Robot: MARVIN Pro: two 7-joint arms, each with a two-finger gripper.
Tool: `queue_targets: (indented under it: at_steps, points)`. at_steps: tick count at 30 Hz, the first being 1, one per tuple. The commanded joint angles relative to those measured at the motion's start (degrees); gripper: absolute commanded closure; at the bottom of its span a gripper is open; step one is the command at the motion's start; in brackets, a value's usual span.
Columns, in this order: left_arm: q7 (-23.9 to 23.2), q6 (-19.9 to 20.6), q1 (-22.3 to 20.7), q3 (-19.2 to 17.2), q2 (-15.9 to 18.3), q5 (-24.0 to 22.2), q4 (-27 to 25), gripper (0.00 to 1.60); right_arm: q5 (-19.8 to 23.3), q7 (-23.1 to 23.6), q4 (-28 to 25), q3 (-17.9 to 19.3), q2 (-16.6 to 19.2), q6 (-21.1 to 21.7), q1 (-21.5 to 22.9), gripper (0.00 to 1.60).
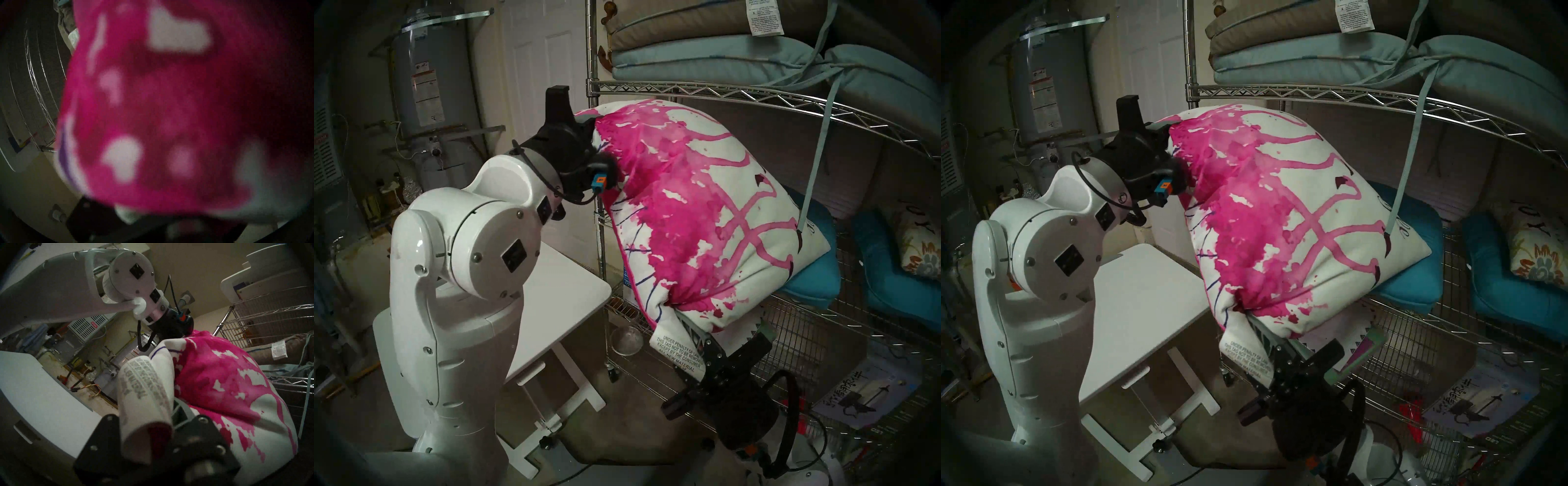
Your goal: Take cushion off the shelf
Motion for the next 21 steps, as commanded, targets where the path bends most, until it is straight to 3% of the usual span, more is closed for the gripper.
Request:
queue_targets:
  at_steps: [1,21]
  points:
    - [0.57,-0.1,0.94,-1.62,0.56,-0.17,-1.11,1.6,-2.41,0.11,-1.87,-2.74,1.45,-1.94,1.45,1.6]
    - [1.73,-0.58,0.66,-6.99,2.06,-0.69,-1.11,1.6,-7.48,1.21,-1.87,-6.52,4.47,-1.79,7.56,1.6]
